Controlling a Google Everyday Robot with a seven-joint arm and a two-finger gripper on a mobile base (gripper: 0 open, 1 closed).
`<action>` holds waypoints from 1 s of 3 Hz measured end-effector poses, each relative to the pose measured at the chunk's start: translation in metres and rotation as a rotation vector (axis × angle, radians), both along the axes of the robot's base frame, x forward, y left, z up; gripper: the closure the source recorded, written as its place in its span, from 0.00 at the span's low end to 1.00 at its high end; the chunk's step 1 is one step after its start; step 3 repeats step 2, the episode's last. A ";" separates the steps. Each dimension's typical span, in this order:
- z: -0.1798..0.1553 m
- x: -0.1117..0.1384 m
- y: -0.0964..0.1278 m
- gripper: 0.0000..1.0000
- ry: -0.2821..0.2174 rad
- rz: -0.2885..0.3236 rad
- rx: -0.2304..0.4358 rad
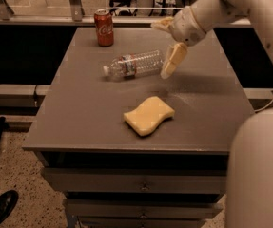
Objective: Knock water bottle over
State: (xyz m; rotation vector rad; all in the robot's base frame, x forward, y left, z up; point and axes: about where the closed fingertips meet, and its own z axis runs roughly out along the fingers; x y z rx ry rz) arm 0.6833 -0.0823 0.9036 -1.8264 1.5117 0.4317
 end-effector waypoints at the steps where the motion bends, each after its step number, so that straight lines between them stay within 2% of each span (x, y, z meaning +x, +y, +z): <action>1: 0.016 -0.007 -0.053 0.00 -0.039 -0.177 0.183; 2: 0.019 0.002 -0.083 0.00 -0.080 -0.268 0.205; 3: 0.019 0.002 -0.083 0.00 -0.080 -0.268 0.205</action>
Offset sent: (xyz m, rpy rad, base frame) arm -0.0061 -0.0397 0.0137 0.1451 -0.0274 -0.1323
